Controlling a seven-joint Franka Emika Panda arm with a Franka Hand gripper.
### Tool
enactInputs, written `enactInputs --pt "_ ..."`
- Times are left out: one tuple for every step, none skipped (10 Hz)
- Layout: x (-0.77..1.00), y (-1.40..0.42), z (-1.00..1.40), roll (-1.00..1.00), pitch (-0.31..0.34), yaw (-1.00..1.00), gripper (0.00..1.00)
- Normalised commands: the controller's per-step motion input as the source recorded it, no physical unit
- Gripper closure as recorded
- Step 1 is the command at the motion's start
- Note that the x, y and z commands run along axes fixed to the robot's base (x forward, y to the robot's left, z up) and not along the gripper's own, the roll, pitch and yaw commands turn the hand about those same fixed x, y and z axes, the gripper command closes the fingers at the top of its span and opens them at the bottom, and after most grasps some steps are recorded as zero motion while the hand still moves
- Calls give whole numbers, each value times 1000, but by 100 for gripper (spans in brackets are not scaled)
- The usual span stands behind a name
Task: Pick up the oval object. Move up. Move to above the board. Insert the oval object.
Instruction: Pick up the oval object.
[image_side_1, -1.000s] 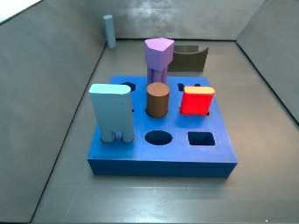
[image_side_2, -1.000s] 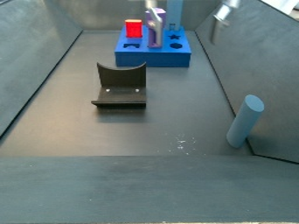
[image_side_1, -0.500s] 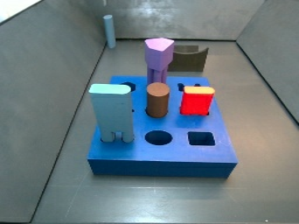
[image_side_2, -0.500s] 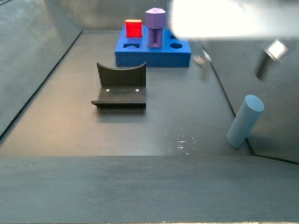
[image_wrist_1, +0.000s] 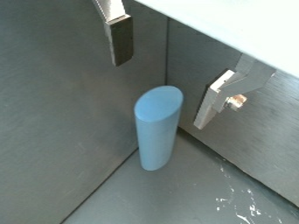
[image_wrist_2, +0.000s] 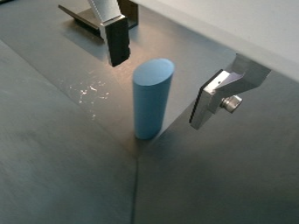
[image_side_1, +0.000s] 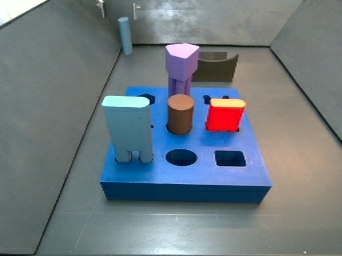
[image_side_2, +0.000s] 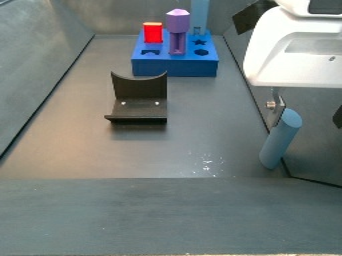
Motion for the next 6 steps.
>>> enactInputs --pt "440 0 -351 -239 -3 -214 0" --pt "240 0 -386 -219 -66 -163 0" --pt "0 0 -569 -199 -131 0 0" --pt "-17 -17 -589 -221 -156 0 0" --pt "-17 -46 -577 -239 -156 0 0" --pt "-143 0 -746 -193 -91 0 0"
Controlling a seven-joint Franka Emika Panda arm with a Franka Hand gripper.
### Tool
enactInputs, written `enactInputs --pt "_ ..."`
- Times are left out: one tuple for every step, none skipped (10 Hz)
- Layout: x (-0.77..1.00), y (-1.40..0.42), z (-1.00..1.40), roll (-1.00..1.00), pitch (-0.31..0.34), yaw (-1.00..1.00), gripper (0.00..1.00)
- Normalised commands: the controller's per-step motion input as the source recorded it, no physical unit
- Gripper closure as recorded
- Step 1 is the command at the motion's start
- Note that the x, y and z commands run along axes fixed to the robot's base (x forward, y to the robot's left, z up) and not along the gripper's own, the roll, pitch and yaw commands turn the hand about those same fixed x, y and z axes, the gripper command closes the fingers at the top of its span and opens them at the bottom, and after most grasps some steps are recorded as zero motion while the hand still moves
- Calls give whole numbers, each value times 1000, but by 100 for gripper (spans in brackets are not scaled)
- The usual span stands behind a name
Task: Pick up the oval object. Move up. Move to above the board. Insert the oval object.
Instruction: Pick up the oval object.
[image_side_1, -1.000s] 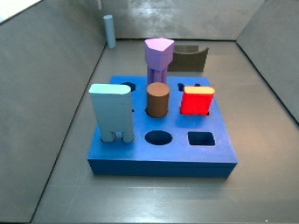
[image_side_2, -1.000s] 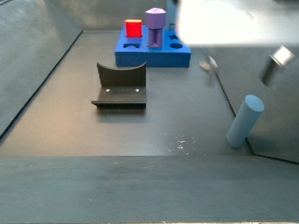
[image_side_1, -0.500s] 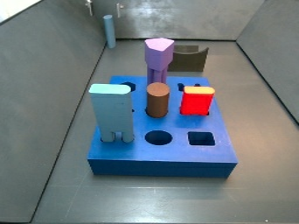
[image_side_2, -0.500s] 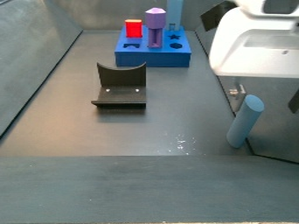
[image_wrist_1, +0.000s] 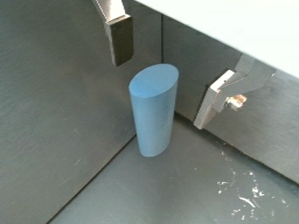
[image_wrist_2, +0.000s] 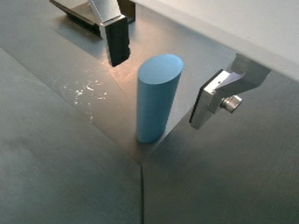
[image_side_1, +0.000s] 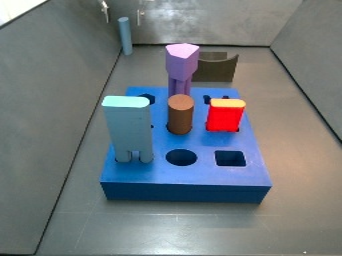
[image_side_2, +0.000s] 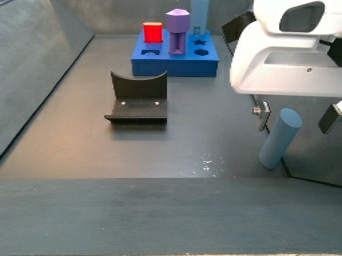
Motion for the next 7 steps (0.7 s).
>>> enactInputs --pt "-191 -66 -960 -87 -27 0 0" --pt "0 -240 -1000 0 0 0 0" --pt "17 -160 -1000 14 0 0 0" --pt "74 -34 -1000 63 41 -23 0" --pt "303 51 -549 3 66 -17 0" --pt "114 74 -251 0 0 0 0" --pt "-9 0 0 0 -46 0 0"
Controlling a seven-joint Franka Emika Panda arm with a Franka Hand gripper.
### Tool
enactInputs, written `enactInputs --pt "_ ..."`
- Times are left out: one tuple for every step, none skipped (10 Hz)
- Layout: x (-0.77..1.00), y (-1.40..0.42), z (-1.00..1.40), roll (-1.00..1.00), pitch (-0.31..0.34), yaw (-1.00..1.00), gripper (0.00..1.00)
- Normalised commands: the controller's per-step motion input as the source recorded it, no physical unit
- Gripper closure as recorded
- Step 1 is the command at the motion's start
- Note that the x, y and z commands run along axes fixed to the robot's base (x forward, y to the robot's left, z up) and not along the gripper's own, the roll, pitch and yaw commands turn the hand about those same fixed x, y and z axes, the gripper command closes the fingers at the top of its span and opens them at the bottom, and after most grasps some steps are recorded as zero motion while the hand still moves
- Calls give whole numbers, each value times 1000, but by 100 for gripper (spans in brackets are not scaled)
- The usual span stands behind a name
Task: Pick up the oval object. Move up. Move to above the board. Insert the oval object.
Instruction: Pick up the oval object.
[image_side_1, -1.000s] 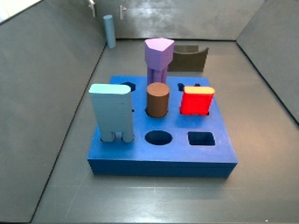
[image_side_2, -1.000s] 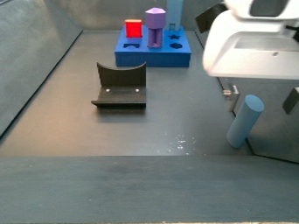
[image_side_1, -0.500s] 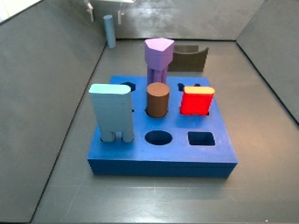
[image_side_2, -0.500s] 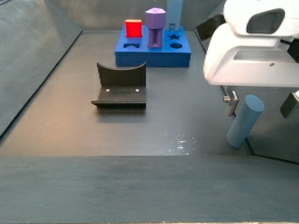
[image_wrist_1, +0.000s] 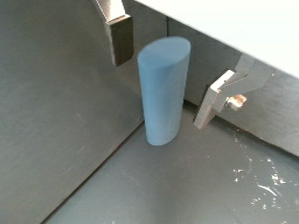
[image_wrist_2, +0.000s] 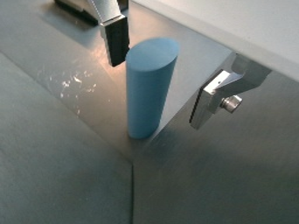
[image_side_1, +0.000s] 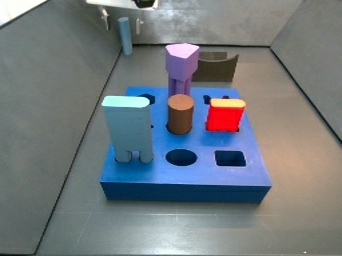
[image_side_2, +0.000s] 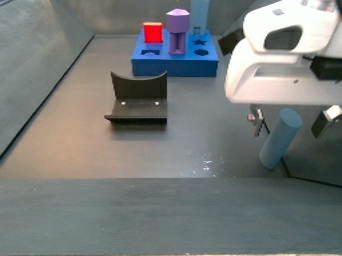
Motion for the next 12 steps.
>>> enactInputs --pt "0 0 0 24 0 0 0" --pt "0 0 0 0 0 0 0" --pt "0 0 0 0 0 0 100" --pt "0 0 0 0 0 0 100" --pt "0 0 0 0 0 0 100" --pt "0 0 0 0 0 0 100" --pt "0 0 0 0 0 0 100" --pt "0 0 0 0 0 0 100" --pt "0 0 0 0 0 0 100" --pt "0 0 0 0 0 0 100" --pt "0 0 0 0 0 0 100" --pt "0 0 0 0 0 0 100"
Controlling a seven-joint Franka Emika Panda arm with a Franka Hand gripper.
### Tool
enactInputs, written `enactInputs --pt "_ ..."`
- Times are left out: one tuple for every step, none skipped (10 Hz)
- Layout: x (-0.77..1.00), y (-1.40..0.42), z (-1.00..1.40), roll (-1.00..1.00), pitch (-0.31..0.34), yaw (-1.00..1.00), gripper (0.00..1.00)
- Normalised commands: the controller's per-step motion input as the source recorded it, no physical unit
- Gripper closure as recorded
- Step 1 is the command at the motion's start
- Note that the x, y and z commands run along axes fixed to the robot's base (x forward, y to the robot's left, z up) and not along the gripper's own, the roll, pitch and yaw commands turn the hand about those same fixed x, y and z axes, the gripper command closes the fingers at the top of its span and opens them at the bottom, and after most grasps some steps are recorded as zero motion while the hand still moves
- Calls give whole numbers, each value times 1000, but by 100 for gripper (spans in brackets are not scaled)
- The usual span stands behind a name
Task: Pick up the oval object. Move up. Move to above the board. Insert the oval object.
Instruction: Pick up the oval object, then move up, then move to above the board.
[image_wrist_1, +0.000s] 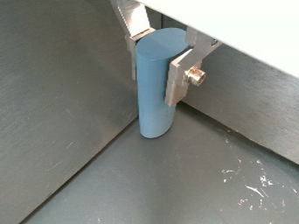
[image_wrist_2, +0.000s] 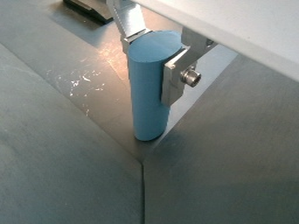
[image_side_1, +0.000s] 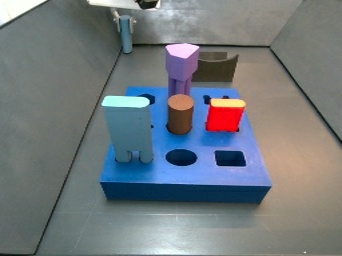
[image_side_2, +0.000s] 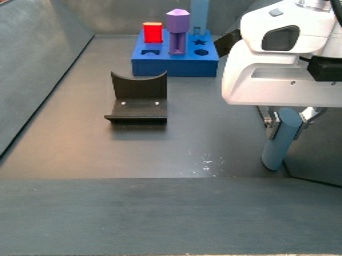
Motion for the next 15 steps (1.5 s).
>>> enactInputs --pt "0 0 0 0 0 0 100" --pt "0 0 833 0 0 0 100" --pt "-87 -8 745 -7 55 28 100" --pt "-97 -7 692 8 70 23 100" --pt "-73 -7 573 56 78 7 100" --pt "-53 -9 456 90 93 5 100" --pt "-45 -13 374 106 103 12 100" --pt "-42 -13 322 115 106 14 100" --pt "-37 -15 206 129 111 23 100" --pt "42 240 1000 21 277 -46 100" --pt "42 246 1000 9 274 -45 100" --pt "45 218 1000 -11 239 -31 100" --pt "35 202 1000 6 186 -26 100" --pt "23 180 1000 24 116 -16 100" --pt "17 165 1000 31 88 -11 100"
